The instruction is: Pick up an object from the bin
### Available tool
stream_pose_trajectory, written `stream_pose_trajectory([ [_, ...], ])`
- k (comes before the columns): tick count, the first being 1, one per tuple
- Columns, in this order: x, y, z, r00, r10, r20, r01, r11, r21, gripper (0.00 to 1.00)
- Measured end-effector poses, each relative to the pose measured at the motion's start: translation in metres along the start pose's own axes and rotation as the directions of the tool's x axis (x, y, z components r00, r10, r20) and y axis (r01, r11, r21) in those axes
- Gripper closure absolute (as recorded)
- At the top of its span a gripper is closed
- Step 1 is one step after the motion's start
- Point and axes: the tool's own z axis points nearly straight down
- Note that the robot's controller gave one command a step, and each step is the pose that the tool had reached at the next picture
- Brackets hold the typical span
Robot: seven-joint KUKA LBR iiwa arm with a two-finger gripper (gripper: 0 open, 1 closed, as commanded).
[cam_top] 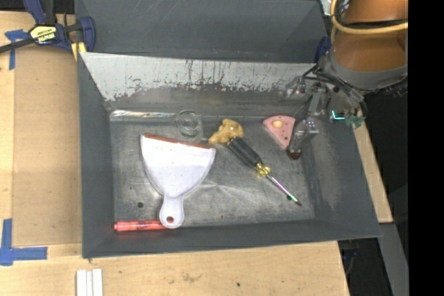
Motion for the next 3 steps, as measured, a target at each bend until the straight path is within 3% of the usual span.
stream_pose_trajectory([
  [1,-0.002,0.0,-0.004,1.0,-0.002,0.008,0.002,1.0,0.001,0.0],
  [2,0.006,0.008,0.062,0.998,0.06,0.012,-0.06,0.998,0.0,0.0],
  [3,0.011,0.009,0.106,0.994,0.109,0.002,-0.109,0.994,-0.001,0.0],
])
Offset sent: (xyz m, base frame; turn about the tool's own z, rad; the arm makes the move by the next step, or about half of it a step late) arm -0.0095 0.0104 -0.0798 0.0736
